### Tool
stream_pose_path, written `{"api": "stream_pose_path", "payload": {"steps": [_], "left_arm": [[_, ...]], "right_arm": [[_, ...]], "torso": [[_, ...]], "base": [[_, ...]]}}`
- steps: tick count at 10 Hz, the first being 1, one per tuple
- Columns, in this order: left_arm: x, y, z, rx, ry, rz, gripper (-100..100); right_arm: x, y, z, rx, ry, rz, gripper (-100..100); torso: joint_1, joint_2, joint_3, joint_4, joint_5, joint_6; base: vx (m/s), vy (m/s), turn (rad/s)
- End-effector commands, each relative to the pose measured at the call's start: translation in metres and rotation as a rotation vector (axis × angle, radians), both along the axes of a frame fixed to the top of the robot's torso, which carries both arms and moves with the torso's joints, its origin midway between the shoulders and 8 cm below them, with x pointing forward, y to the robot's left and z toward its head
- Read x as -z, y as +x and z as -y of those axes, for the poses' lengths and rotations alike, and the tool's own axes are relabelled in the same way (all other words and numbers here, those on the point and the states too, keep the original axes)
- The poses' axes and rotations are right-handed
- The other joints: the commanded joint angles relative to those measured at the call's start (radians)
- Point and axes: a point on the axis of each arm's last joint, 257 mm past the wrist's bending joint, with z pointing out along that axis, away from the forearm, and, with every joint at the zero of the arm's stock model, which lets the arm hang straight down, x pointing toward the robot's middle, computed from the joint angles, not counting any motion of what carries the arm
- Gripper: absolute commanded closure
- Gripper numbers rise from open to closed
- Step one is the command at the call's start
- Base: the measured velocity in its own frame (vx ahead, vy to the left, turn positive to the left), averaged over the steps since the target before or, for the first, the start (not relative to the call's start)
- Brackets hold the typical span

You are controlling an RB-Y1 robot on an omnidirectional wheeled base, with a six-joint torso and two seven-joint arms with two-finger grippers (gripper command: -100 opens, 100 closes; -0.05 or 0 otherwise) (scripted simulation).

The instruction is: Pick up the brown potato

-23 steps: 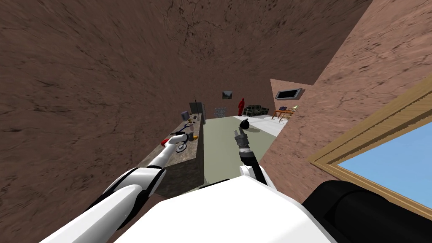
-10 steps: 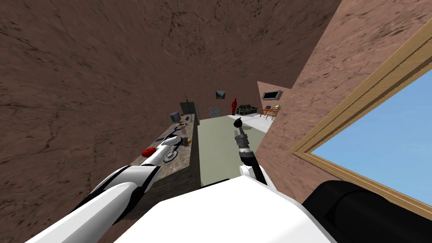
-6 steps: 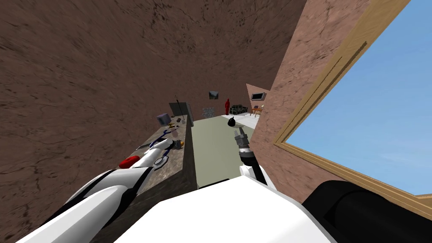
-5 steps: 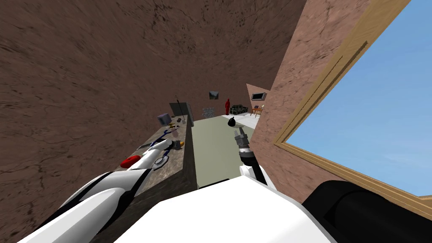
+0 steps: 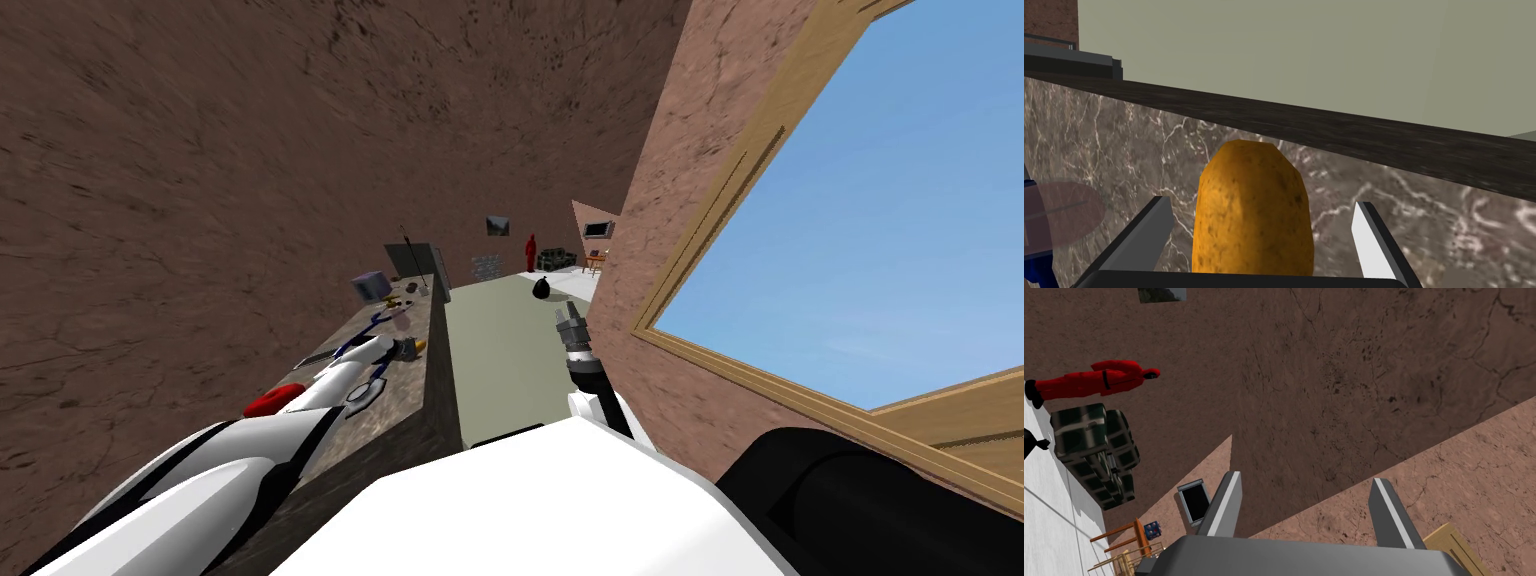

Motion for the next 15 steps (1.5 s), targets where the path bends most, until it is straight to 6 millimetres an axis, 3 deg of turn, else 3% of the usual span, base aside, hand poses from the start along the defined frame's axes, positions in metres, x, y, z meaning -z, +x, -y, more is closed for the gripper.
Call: {"api": "stream_pose_path", "payload": {"steps": [1,2,3,5,7,8,12,13,14,15], "left_arm": [[-0.007,0.005,0.004,0.008,0.0,0.015,-100],[-0.007,-0.005,-0.02,-0.028,0.003,0.018,-100],[-0.007,-0.005,-0.02,-0.028,0.003,0.018,-100],[-0.01,-0.027,-0.068,-0.099,0.011,0.026,-100],[-0.009,-0.023,-0.061,-0.09,0.014,0.026,-100],[-0.009,-0.024,-0.061,-0.092,0.012,0.026,100],[-0.009,-0.023,-0.061,-0.092,0.012,0.026,100],[-0.009,-0.024,-0.061,-0.092,0.012,0.026,0],[-0.008,-0.016,-0.044,-0.063,0.007,0.022,100],[-0.007,-0.005,-0.02,-0.028,0.003,0.018,100]], "right_arm": [[0.0,0.0,0.0,0.0,0.0,0.0,0],[0.0,0.0,0.0,0.0,0.0,0.0,0],[0.0,0.0,0.0,0.0,0.0,0.0,0],[0.0,0.0,0.0,0.0,0.0,0.0,0],[0.0,0.0,0.0,0.0,0.0,0.0,0],[0.0,0.0,0.0,0.0,0.0,0.0,0],[0.0,0.0,0.0,0.0,0.0,0.0,0],[0.0,0.0,0.0,0.0,0.0,0.0,0],[0.0,0.0,0.0,0.0,0.0,0.0,0],[0.0,0.0,0.0,0.0,0.0,0.0,0]], "torso": [[0.0,0.0,0.0,0.0,0.0,0.0],[0.0,-0.001,-0.001,0.0,0.0,0.0],[-0.001,-0.001,0.0,0.0,0.0,0.001],[-0.001,0.0,0.0,0.0,0.0,0.001],[-0.001,0.001,0.0,0.0,0.0,0.0],[0.0,0.0,0.0,0.0,0.0,0.0],[0.001,-0.002,-0.001,-0.001,0.0,0.0],[0.001,-0.002,-0.001,0.0,0.0,0.0],[0.001,-0.002,-0.001,0.0,0.0,0.0],[0.003,-0.003,-0.001,-0.001,0.0,-0.004]], "base": [[-0.007,-0.003,0.028],[-0.019,-0.015,-0.273],[-0.022,-0.011,-0.138],[-0.032,-0.031,-0.323],[-0.02,-0.016,-0.042],[0.0,0.0,0.0],[0.0,0.0,0.0],[0.0,0.0,0.0],[0.025,0.02,0.304],[0.052,0.032,0.347]]}}
